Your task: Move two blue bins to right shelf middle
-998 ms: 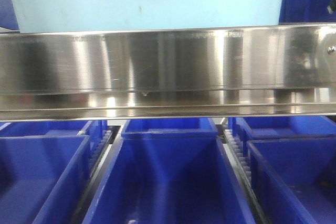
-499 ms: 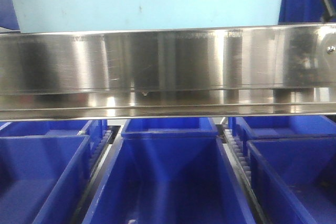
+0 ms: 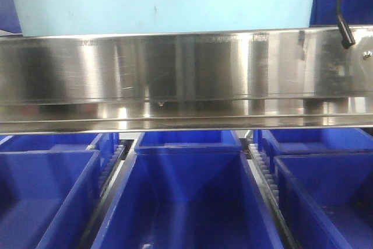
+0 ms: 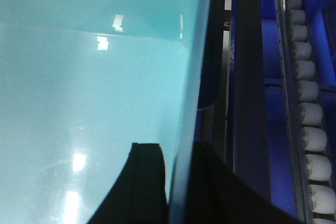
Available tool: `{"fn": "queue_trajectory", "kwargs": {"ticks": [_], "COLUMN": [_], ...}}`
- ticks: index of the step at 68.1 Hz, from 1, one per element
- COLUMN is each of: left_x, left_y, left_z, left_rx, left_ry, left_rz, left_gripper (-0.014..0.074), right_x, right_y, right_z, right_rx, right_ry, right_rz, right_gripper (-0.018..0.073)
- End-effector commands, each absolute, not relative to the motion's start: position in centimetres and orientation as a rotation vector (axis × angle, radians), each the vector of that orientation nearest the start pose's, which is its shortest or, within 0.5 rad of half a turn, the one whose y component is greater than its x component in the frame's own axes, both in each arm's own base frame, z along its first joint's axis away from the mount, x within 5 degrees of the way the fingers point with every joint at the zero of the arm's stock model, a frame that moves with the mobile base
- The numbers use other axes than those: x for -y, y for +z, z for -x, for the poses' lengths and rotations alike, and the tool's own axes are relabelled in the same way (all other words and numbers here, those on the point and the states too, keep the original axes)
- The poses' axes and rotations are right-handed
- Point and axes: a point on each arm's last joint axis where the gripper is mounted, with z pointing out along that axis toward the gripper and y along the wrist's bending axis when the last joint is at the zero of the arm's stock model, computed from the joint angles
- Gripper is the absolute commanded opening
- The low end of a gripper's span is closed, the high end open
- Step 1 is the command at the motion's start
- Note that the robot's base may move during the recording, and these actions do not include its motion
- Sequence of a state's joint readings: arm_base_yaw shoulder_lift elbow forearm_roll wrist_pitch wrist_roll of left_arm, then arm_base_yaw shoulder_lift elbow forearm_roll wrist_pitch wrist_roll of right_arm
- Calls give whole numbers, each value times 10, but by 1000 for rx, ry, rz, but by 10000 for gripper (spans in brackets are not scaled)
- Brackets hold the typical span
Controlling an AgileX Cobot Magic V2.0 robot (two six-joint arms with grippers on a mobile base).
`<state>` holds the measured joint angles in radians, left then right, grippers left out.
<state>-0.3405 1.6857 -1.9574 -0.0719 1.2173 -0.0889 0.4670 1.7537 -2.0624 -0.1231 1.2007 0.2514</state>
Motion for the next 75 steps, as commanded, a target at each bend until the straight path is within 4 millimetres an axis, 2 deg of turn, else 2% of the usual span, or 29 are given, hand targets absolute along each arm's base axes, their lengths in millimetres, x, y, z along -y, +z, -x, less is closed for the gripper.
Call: {"fn": "queue_trajectory", "kwargs": {"ticks": [1,7,14,18,22,39,50,63,75], "left_x": [128,128,128,127,126,116,116,117,119], "left_y": [444,444,445,447,450,464,460,438,407], "left_z": [-331,-331,-331,-330,-328,-314,-315,-317,-321], "left_rx": [-2405,-2405,-2403,-2398,-2388,-2348,-2362,-2443,-2537], "left_ry": [-330,-330,-330,-331,-324,-256,-247,-239,-231], "left_rz": [-318,-318,-318,-318,-324,-321,-322,-321,-329], "left_gripper": [52,233,418,514,557,569,569,569,569], "right_x": [-160,-159,-158,-157,-155,-145,-143,-146,-148], "right_y": [452,452,454,457,459,477,477,454,418], "right_z": [-340,-339,-337,-334,-332,-313,-312,-317,-321], "right_rx": [-2308,-2308,-2314,-2311,-2310,-2287,-2286,-2364,-2486], "right_ry": [191,191,189,190,190,190,190,159,111], "right_rz": [279,279,278,276,275,263,260,277,300], "right_gripper": [-55,124,400,512,568,538,538,538,538]}}
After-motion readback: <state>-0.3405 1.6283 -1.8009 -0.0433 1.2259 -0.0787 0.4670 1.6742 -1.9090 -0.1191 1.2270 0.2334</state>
